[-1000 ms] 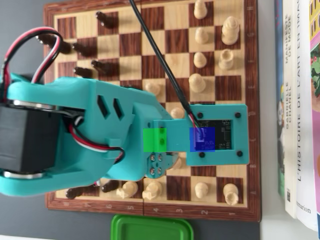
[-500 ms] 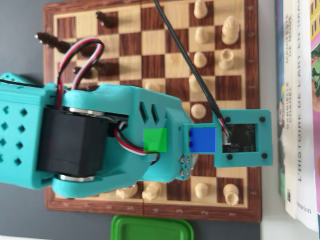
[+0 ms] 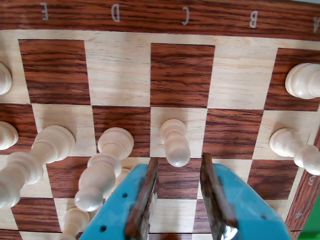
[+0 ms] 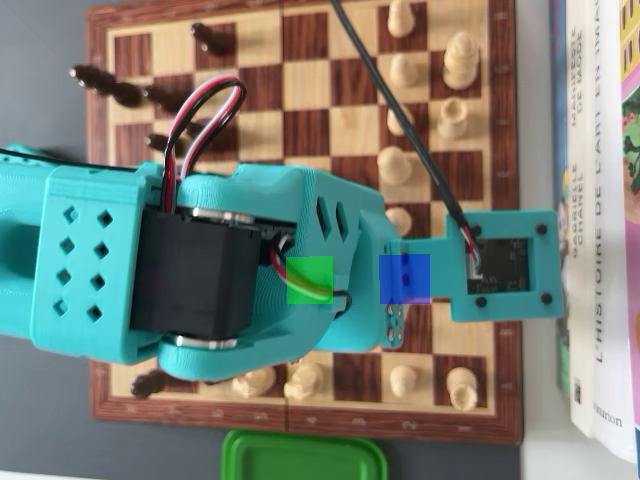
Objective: Play chess
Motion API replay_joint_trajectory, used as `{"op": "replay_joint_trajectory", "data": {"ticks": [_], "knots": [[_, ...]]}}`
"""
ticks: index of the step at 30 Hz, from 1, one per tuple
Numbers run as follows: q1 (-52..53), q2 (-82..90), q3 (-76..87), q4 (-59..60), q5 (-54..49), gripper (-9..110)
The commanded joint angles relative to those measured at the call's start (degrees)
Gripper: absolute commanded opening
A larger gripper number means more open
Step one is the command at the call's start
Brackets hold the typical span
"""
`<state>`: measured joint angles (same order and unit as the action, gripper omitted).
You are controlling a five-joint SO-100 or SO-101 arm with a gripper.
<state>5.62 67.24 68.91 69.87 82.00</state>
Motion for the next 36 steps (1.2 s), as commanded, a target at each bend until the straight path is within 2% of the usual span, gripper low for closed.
{"op": "replay_joint_trajectory", "data": {"ticks": [1,36], "knots": [[0.0,0.62,-2.9,-0.09,-0.18,13],[0.7,-3.87,-5.36,-0.53,-0.18,13]]}}
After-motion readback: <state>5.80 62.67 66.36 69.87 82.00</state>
